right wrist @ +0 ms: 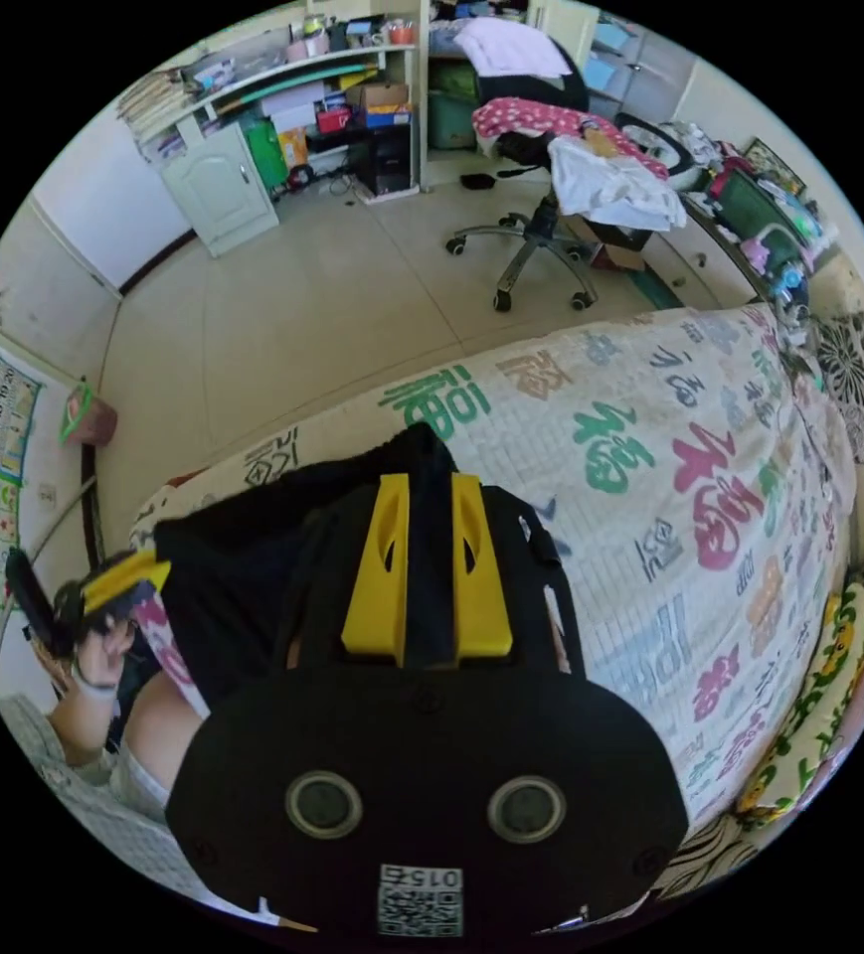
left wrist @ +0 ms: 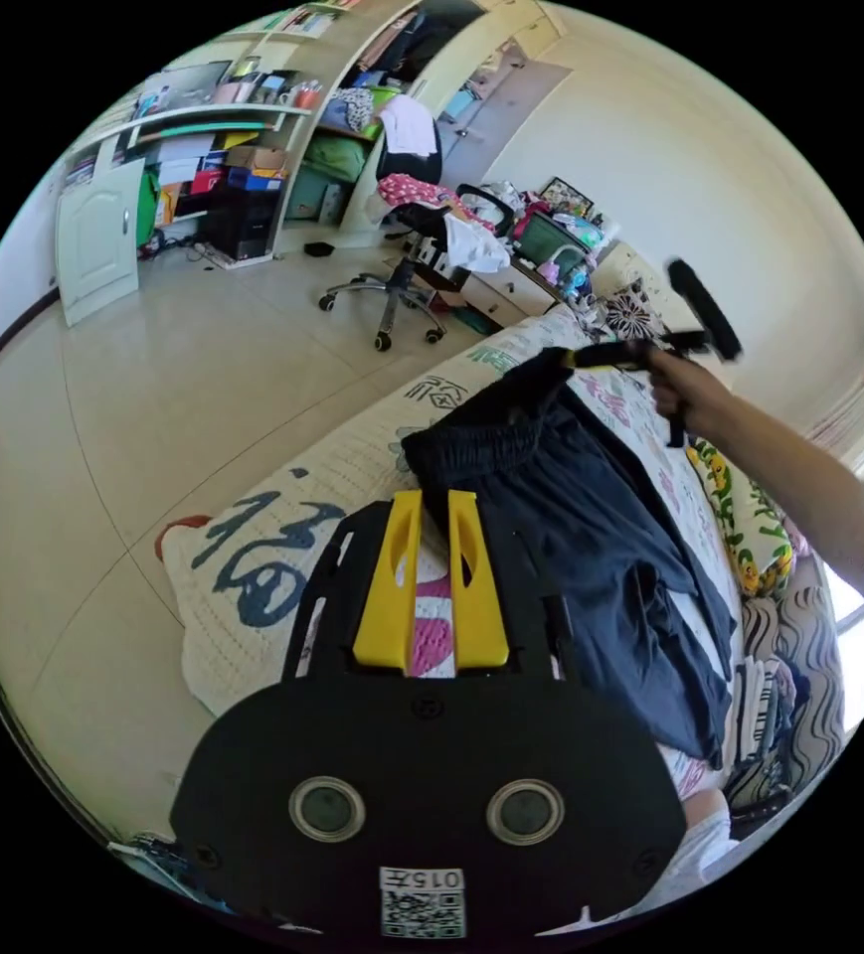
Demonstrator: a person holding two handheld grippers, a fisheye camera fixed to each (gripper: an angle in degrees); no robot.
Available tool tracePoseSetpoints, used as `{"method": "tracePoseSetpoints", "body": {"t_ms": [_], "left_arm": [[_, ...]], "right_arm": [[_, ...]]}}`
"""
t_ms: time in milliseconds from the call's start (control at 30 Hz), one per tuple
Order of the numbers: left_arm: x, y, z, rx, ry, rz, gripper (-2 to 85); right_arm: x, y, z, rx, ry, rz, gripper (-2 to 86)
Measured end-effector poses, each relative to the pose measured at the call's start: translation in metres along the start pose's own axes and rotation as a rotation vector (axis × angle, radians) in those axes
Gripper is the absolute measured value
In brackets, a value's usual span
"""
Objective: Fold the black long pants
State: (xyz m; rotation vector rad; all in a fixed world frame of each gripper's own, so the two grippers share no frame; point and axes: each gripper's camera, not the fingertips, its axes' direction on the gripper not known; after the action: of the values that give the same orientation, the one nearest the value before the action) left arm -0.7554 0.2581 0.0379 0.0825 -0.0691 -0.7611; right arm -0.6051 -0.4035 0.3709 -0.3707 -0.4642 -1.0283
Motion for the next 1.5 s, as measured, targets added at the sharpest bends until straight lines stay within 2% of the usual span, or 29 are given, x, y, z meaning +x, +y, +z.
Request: {"method": "tracePoseSetpoints", "body": {"t_ms": [100,200,267,300,367,467,533,667,767,833,900,933,967,1267,1500], "left_arm": [[-0.004,0.001,-0.016,0.027,0.024,-0.016,6.2],[-0.005,-0.002,-0.008,-0.034,0.070,-0.013,7.6],[-0.005,-0.005,0.002,-0.071,0.122,-0.030,8.1],[-0.003,-0.008,0.011,-0.097,0.159,-0.041,8.2],[0.003,-0.013,0.023,-0.124,0.182,-0.055,8.1],[0.012,-0.020,0.044,-0.161,0.183,-0.094,6.8],[0.018,-0.025,0.047,-0.171,0.182,-0.120,2.7],[0.045,-0.033,0.032,-0.162,0.099,-0.055,0.6],[0.068,-0.040,0.019,-0.160,0.062,-0.003,0.2],[0.085,-0.047,0.012,-0.166,0.033,0.037,0.1],[0.096,-0.052,0.009,-0.172,0.011,0.066,0.1],[0.103,-0.055,0.007,-0.178,0.001,0.081,0.3],[0.106,-0.056,0.006,-0.181,-0.003,0.087,0.3],[0.134,-0.068,0.012,-0.239,-0.040,0.128,0.9],[0.158,-0.047,0.080,-0.379,-0.186,0.146,3.3]], "right_arm": [[0.050,0.114,-0.052,0.039,-0.029,0.092,7.0],[0.103,0.264,-0.089,0.011,-0.015,0.325,7.4],[0.139,0.410,-0.106,-0.056,0.057,0.626,7.6],[0.146,0.449,-0.110,-0.070,0.072,0.719,7.6],[0.157,0.598,-0.121,-0.099,0.064,1.067,7.8],[0.152,0.748,-0.125,-0.131,0.058,1.396,8.1],[0.151,0.814,-0.122,-0.105,0.014,1.536,8.5],[0.169,0.903,-0.092,-0.071,-0.116,1.711,10.1],[0.190,0.938,-0.075,-0.062,-0.201,1.768,10.4],[0.202,0.949,-0.073,-0.109,-0.217,1.718,9.4],[0.211,0.958,-0.077,-0.152,-0.212,1.637,5.7],[0.215,0.967,-0.085,-0.095,-0.240,1.600,0.7],[0.221,0.978,-0.093,-0.043,-0.291,1.594,0.0],[0.256,1.023,-0.134,-0.131,-0.313,1.443,-0.9],[0.281,1.040,-0.099,-0.307,-0.244,1.423,1.6]]}}
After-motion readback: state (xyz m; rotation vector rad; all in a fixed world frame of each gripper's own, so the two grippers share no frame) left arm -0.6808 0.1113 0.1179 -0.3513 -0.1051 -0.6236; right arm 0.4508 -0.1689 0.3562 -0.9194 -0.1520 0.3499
